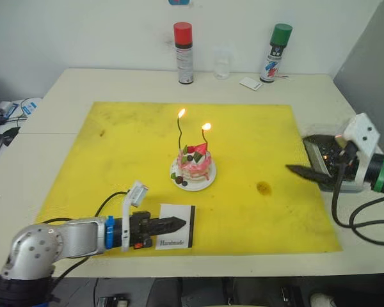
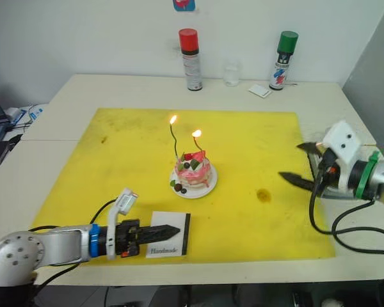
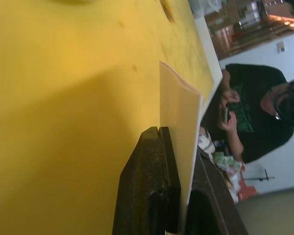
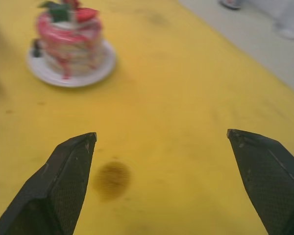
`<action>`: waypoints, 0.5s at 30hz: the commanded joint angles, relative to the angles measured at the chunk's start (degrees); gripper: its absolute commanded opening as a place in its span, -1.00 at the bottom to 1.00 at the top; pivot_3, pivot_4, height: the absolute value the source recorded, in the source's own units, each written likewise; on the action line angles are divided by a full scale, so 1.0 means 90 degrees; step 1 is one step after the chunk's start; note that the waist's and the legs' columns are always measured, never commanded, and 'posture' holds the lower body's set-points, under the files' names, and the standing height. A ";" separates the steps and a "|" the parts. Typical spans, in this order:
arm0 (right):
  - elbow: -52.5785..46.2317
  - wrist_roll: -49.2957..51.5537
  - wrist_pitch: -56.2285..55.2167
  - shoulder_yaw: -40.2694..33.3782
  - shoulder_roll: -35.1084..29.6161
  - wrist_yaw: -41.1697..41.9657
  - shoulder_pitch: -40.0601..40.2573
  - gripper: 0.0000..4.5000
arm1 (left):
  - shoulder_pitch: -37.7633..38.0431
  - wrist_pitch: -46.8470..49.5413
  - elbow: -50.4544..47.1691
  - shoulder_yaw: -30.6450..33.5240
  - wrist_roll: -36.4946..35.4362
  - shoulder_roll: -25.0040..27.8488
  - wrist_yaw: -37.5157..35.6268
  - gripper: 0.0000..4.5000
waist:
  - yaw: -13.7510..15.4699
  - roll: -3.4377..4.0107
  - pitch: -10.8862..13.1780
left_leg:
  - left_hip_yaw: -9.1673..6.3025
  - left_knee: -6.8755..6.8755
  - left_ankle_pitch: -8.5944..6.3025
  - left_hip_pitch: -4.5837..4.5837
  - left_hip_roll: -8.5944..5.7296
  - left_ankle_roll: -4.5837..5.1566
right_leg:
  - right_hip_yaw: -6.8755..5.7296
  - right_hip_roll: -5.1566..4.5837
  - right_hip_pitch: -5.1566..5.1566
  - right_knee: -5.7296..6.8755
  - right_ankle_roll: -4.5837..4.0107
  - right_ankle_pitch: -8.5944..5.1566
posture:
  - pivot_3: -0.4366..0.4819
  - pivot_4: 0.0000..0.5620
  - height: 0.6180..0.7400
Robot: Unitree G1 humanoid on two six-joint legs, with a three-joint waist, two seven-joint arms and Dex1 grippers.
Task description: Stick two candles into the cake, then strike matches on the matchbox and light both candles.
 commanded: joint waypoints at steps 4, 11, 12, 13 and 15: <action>-0.0744 0.0752 0.0545 0.0033 -0.0682 0.0576 0.0442 1.00 | -0.0313 -0.0216 0.0155 -0.0299 -0.0053 -0.0365 0.0776 -0.74 | 0.0003 -0.0002 -0.0001 | 0.0007 0.0012 0.0000 -0.0001 -0.0003 0.0001 | -0.0006 0.0001 0.0005 -0.0003 0.0004 0.0002 | -0.05 -0.47 1.00; -0.0947 0.1027 0.0605 0.0172 -0.0675 0.0437 0.0364 1.00 | -0.0327 -0.0081 0.0146 -0.0252 0.0005 -0.0060 0.0564 0.19 | -0.0027 -0.0001 -0.0001 | 0.0010 0.0015 0.0001 0.0002 0.0000 0.0003 | -0.0005 0.0009 0.0003 -0.0001 0.0003 0.0005 | -0.05 -0.47 1.00; -0.0957 0.1040 0.0609 0.0176 -0.0671 0.0418 0.0353 1.00 | -0.0313 -0.0079 0.0125 -0.0238 -0.0006 -0.0017 0.0537 0.33 | -0.0027 -0.0001 -0.0001 | 0.0009 0.0015 0.0001 0.0002 0.0001 0.0003 | -0.0005 0.0010 0.0003 -0.0002 0.0003 0.0005 | -0.05 -0.47 1.00; -0.0967 0.1064 0.0618 0.0186 -0.0666 0.0407 0.0321 1.00 | -0.0304 -0.0068 0.0041 -0.0157 -0.0044 0.0128 0.0444 0.47 | -0.0027 -0.0001 -0.0001 | 0.0010 0.0015 0.0001 0.0002 0.0001 0.0003 | -0.0005 0.0010 0.0003 -0.0002 0.0003 0.0005 | -0.05 -0.47 1.00; -0.0978 0.1122 0.0632 0.0199 -0.0671 0.0393 0.0260 1.00 | -0.0266 -0.0082 -0.0124 0.0015 -0.0101 0.0412 0.0287 0.75 | -0.0034 -0.0001 -0.0001 | 0.0011 0.0015 0.0001 0.0002 0.0002 0.0003 | -0.0003 0.0010 0.0001 -0.0002 0.0004 0.0004 | -0.05 -0.47 1.00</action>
